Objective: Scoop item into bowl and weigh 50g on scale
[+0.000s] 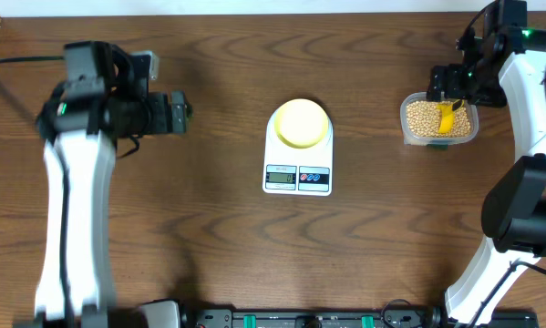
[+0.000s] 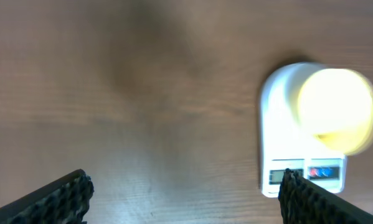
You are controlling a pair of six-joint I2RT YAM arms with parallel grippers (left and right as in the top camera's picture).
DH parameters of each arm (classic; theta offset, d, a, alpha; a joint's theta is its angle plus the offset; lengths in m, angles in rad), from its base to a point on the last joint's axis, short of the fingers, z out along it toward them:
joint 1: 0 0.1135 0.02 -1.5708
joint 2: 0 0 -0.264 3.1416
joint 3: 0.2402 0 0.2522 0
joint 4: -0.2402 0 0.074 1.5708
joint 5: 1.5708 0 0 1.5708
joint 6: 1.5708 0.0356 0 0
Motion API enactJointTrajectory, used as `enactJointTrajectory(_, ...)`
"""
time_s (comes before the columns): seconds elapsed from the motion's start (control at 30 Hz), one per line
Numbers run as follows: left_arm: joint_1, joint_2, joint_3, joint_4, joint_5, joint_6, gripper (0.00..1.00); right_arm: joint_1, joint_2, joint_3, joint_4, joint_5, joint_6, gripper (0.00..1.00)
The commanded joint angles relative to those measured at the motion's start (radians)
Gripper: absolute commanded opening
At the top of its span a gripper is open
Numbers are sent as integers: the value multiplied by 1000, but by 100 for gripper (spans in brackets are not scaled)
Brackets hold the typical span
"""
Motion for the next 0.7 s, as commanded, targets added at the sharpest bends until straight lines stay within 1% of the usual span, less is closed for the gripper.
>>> enactJointTrajectory(0.0,-56,-110,16,-40,31,223,98,-2,6,18,-2,-5,-4,99)
enactJointTrajectory(0.07,-91,-130,16,-91,30,304,98,-2,6,18,-2,-5,-4,99)
enactJointTrajectory(0.13,-120,-123,16,-139,30,353,98,-2,6,18,-2,-5,-4,99)
enactJointTrajectory(0.27,-192,-42,14,-250,30,454,98,-2,6,18,-2,-5,-4,99)
enactJointTrajectory(0.4,-267,78,14,-295,17,501,98,-2,6,18,-2,-5,-4,99)
enactJointTrajectory(0.57,-365,231,14,-281,-114,520,98,-2,6,18,-2,-5,-4,99)
enactJointTrajectory(0.67,-388,293,14,-253,-140,528,98,-2,6,18,-2,-5,-4,99)
